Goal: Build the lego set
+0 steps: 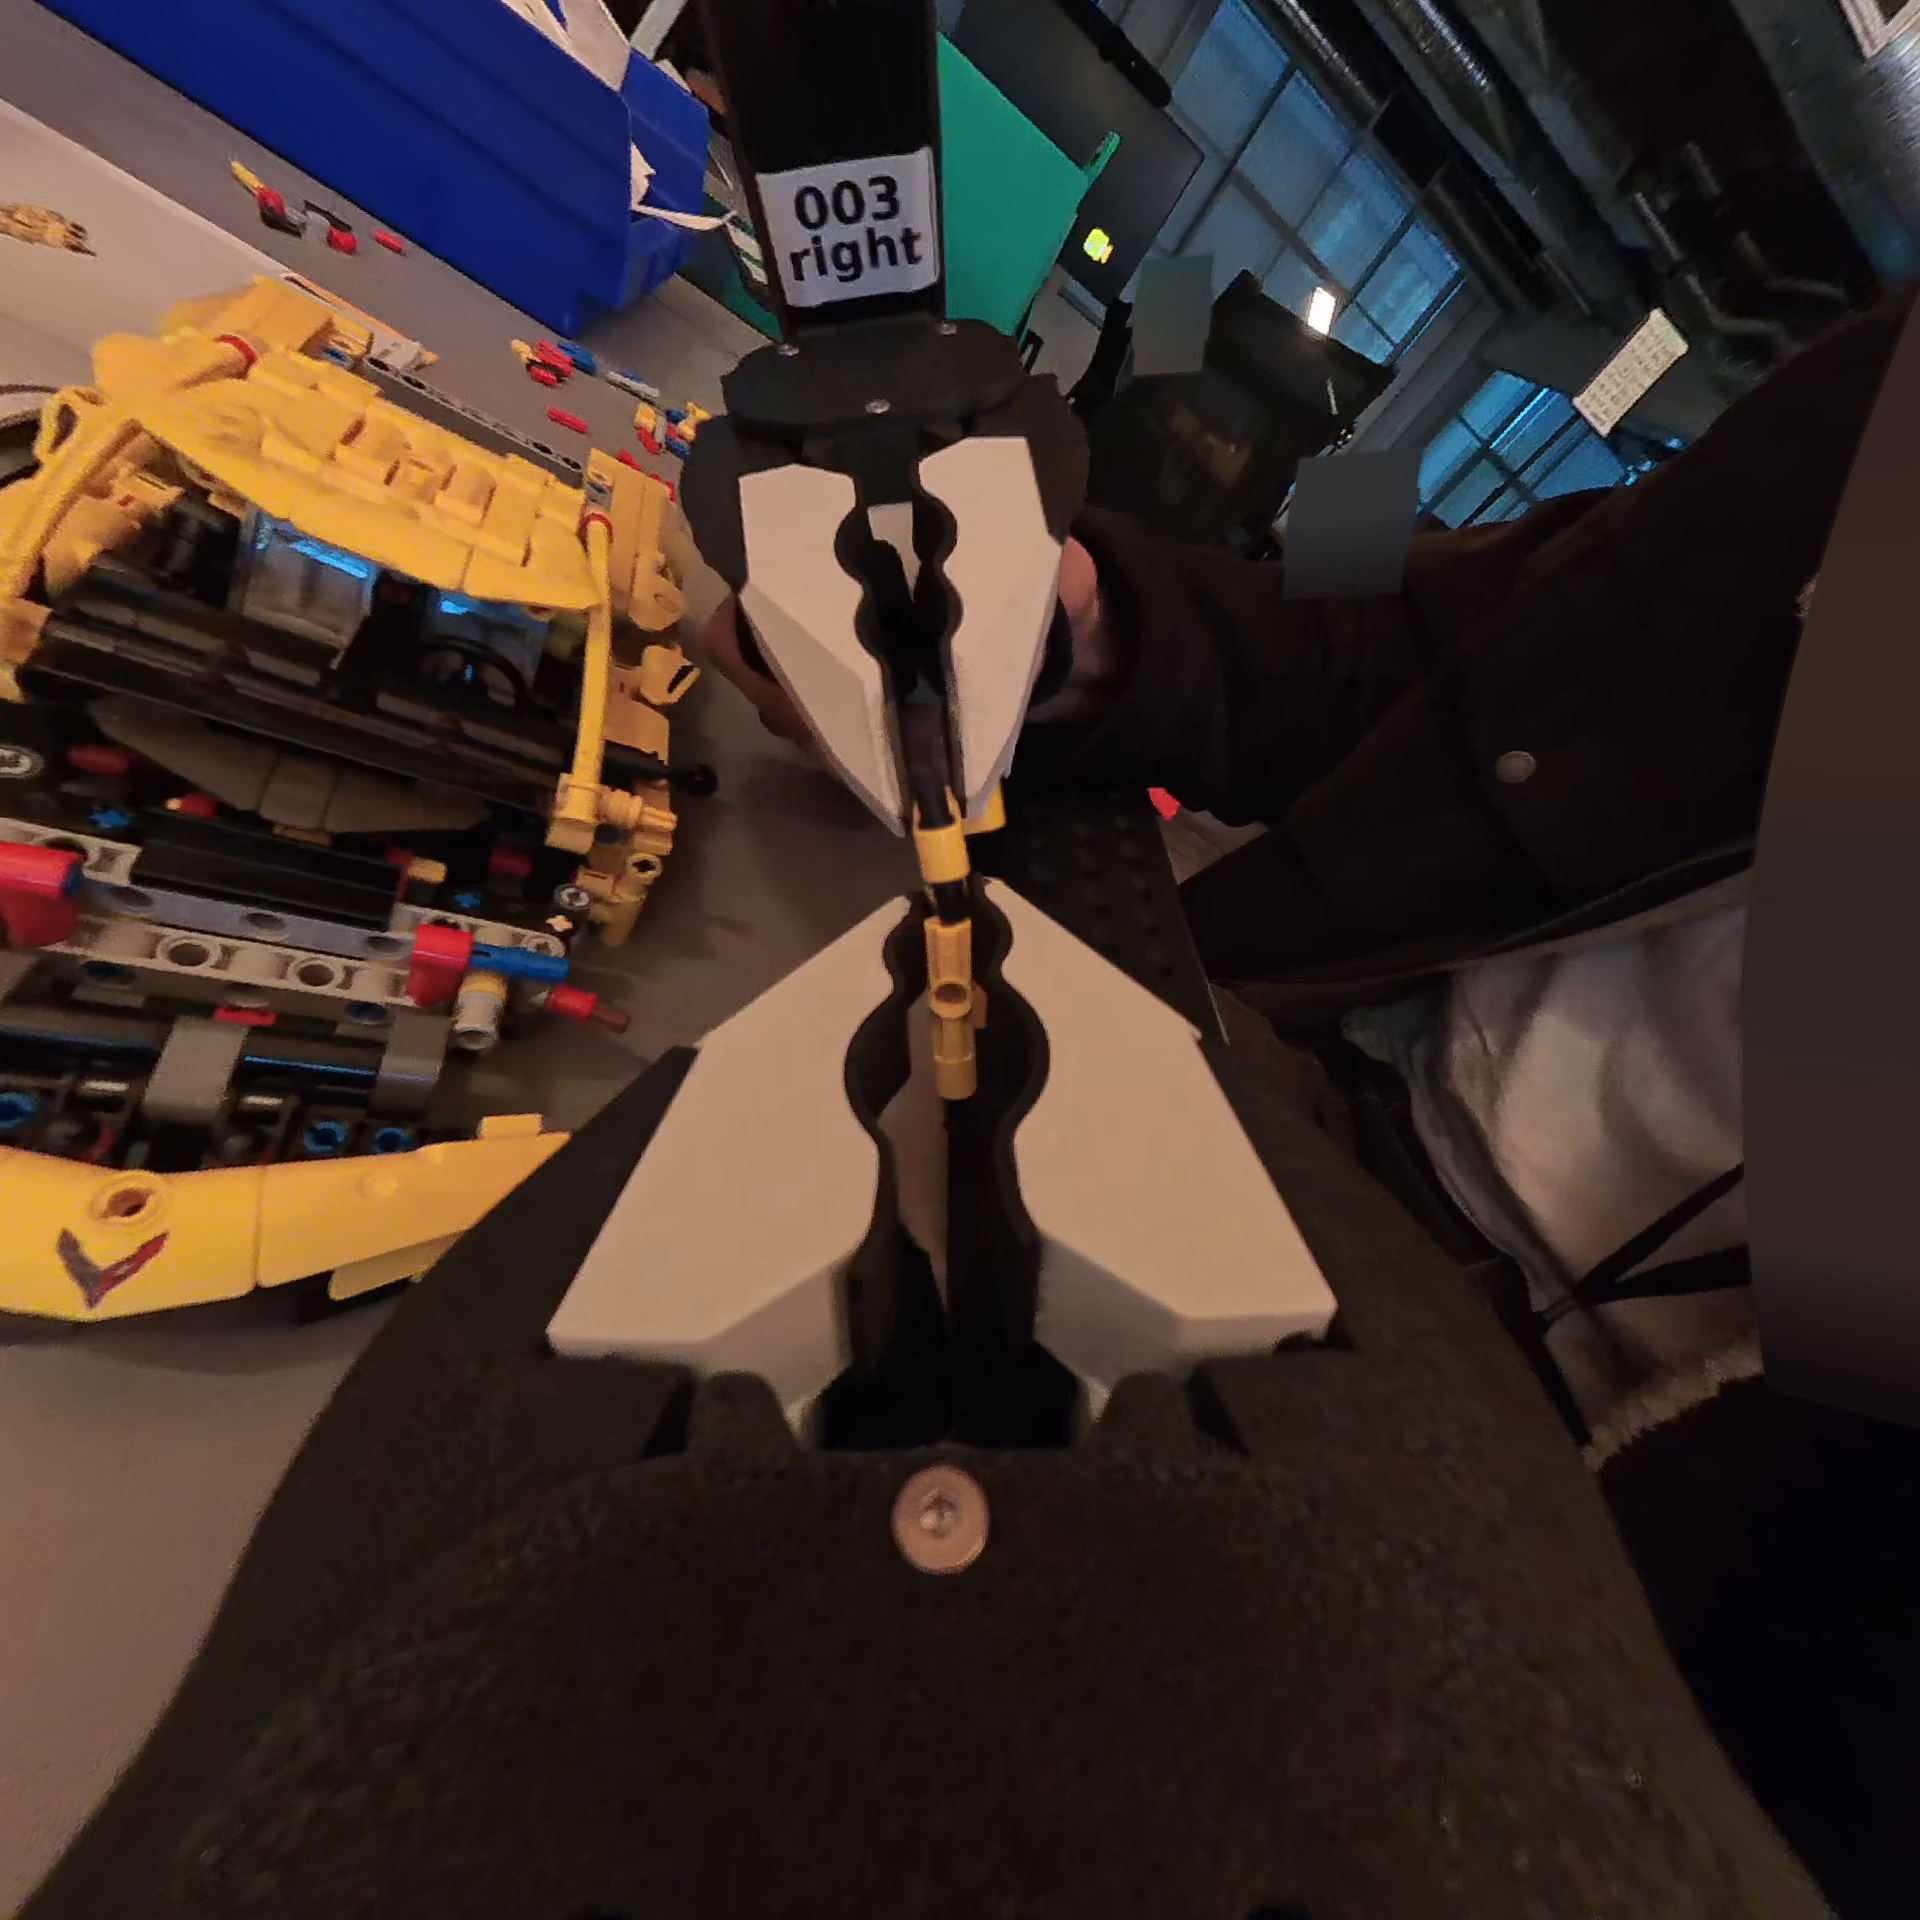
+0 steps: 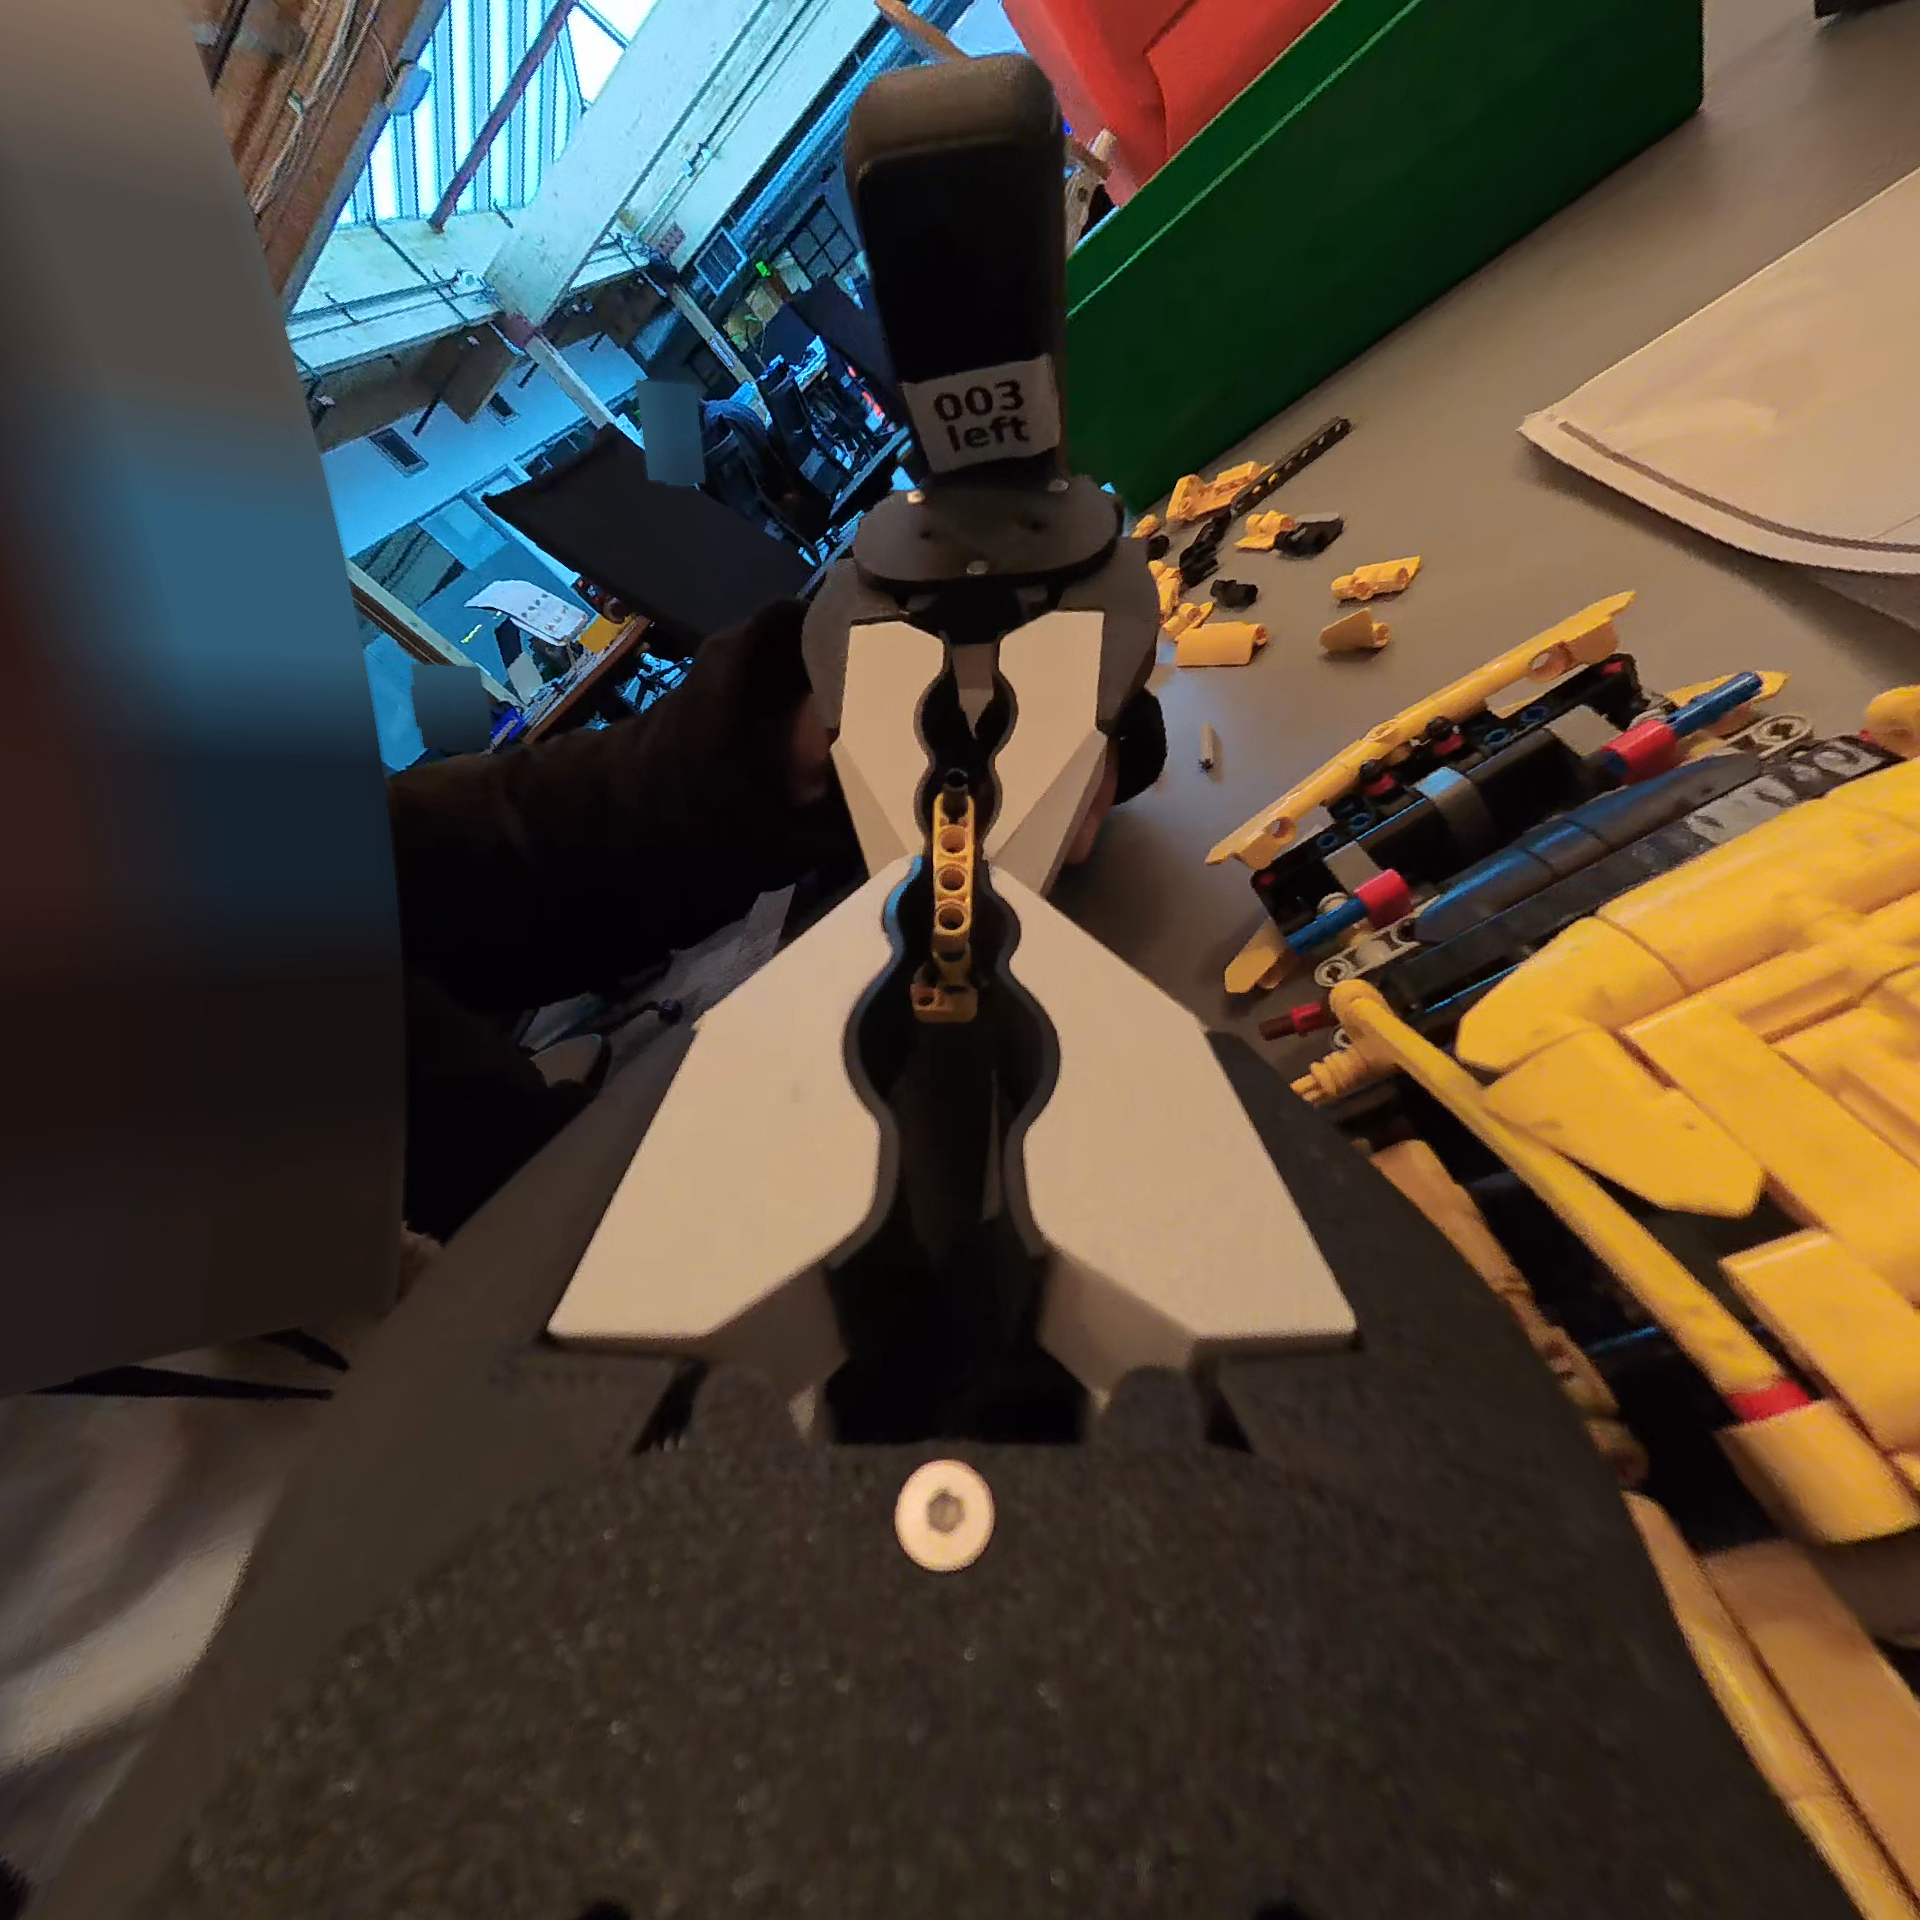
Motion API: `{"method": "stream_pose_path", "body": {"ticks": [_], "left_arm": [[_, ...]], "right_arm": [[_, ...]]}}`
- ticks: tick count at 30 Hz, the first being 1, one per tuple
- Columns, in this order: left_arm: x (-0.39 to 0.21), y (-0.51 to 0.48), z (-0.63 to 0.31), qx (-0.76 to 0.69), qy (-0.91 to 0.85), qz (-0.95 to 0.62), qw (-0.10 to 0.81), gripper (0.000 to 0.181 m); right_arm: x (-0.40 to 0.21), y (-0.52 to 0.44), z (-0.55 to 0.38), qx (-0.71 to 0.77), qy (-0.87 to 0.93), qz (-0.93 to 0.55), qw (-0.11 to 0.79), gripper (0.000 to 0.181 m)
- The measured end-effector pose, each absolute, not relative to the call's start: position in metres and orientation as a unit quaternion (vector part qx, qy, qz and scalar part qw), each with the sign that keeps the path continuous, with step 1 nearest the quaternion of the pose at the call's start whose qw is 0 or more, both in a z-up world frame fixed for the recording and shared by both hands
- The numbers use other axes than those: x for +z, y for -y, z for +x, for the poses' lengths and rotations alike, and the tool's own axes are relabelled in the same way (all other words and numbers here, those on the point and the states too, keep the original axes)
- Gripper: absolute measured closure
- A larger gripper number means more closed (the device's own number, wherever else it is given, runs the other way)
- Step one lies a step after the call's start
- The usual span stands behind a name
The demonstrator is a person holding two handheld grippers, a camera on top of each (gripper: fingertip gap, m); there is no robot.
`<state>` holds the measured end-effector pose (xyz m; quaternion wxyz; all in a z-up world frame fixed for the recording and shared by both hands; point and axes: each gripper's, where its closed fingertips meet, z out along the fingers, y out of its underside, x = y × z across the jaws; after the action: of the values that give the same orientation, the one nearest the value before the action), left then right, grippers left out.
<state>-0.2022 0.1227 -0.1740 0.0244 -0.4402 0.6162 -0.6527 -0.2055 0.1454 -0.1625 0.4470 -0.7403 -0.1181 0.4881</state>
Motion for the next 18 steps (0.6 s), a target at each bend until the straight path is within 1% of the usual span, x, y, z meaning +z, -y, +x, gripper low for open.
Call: {"method": "stream_pose_path", "body": {"ticks": [5, 11, 15, 18], "left_arm": [[-0.173, -0.121, -0.204, -0.659, -0.612, -0.436, 0.005, 0.176], [-0.177, -0.122, -0.202, -0.650, -0.615, -0.447, 0.004, 0.178], [-0.181, -0.117, -0.204, -0.633, -0.637, -0.439, 0.016, 0.177], [-0.187, -0.111, -0.205, -0.608, -0.669, -0.427, 0.038, 0.177]], "right_arm": [[-0.162, -0.144, -0.208, 0.441, 0.154, -0.752, 0.465, 0.174], [-0.169, -0.144, -0.206, 0.390, 0.179, -0.774, 0.466, 0.174], [-0.172, -0.141, -0.209, 0.424, 0.171, -0.773, 0.441, 0.174], [-0.176, -0.135, -0.212, 0.483, 0.152, -0.768, 0.392, 0.174]]}}
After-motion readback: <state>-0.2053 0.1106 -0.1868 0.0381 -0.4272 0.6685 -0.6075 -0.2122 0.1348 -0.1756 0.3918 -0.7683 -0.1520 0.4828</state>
